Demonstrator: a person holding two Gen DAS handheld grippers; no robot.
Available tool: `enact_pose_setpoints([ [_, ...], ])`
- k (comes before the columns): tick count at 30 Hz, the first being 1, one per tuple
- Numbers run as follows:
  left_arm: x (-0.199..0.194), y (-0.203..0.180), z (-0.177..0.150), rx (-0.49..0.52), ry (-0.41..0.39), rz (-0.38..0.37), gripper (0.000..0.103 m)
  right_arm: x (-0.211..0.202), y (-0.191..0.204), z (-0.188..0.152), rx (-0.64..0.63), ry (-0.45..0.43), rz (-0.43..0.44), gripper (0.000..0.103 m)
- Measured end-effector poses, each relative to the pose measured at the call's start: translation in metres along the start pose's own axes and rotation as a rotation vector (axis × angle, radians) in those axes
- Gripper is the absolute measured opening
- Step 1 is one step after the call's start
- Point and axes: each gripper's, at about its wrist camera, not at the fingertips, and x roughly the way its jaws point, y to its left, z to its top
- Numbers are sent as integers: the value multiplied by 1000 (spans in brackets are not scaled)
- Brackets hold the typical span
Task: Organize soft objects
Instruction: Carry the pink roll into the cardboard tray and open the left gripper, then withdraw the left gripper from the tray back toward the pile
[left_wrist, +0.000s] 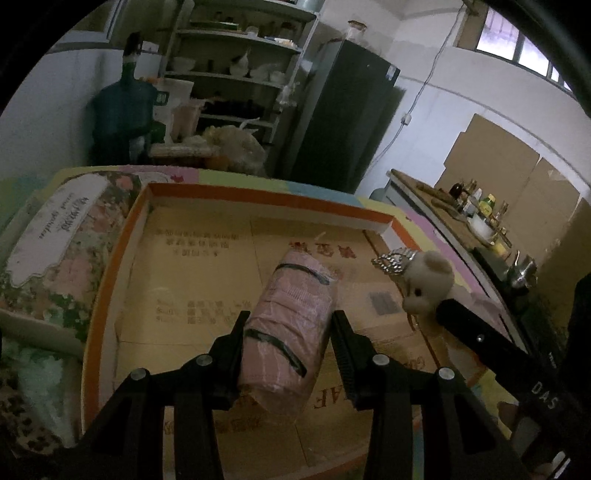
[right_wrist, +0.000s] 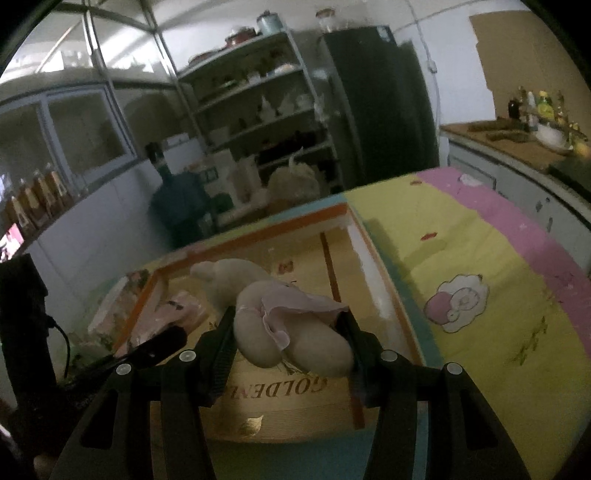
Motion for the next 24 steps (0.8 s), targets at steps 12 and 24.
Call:
enact_pose_setpoints([
  [12,9,0,0,15,54,19,51,17,6,-2,-37,53,-49,61],
  [24,-32,-3,-2,57,-56,15,80,-3,2,-5,7,6,-4,69],
])
